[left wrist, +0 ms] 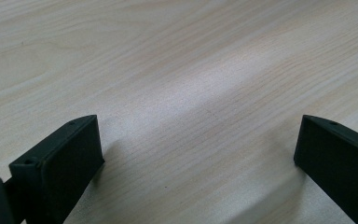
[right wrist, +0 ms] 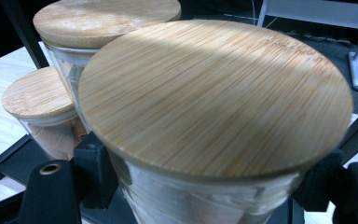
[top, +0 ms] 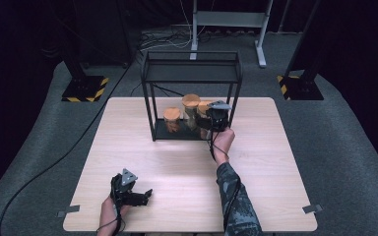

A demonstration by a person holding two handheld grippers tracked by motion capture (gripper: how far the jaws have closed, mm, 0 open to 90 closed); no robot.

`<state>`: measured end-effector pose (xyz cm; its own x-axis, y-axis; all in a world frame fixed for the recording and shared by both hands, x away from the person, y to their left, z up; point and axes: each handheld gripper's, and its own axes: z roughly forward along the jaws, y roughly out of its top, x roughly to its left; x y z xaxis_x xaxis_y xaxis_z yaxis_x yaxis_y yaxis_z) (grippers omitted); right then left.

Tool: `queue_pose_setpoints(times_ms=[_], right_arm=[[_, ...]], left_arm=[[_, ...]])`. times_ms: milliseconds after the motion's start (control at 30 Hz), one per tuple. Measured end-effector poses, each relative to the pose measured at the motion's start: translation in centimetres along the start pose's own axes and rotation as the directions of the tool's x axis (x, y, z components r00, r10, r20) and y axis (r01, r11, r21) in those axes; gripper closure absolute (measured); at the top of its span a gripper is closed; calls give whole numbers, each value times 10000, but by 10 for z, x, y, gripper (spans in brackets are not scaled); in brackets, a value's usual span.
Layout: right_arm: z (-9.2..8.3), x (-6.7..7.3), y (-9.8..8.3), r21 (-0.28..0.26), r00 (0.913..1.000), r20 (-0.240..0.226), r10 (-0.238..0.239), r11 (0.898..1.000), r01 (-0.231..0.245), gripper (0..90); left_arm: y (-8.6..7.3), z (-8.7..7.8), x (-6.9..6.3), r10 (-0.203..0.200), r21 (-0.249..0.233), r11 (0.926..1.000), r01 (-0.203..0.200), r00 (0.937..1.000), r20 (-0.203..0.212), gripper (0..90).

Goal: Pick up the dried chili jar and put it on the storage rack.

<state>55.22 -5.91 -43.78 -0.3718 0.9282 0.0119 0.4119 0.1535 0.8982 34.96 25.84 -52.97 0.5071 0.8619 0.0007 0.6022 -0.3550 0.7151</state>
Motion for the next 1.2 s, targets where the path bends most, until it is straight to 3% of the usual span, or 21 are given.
queue_pose_setpoints(times_ms=[500, 733, 1200], right_arm=[[0, 1, 0, 1, 9999, 46, 138, 9999, -138, 234], [2, 0, -3, 446, 9989, -139, 459, 9980, -452, 144], [-13, 8, -1, 797, 9982, -447, 398, 9962, -362, 49]], left_arm=[[0, 0, 0, -1, 12, 10000, 1, 10000, 19, 3], [0, 0, 0, -4, 16, 10000, 4, 10000, 16, 4], [0, 0, 0, -3, 18, 10000, 3, 10000, 19, 3]])
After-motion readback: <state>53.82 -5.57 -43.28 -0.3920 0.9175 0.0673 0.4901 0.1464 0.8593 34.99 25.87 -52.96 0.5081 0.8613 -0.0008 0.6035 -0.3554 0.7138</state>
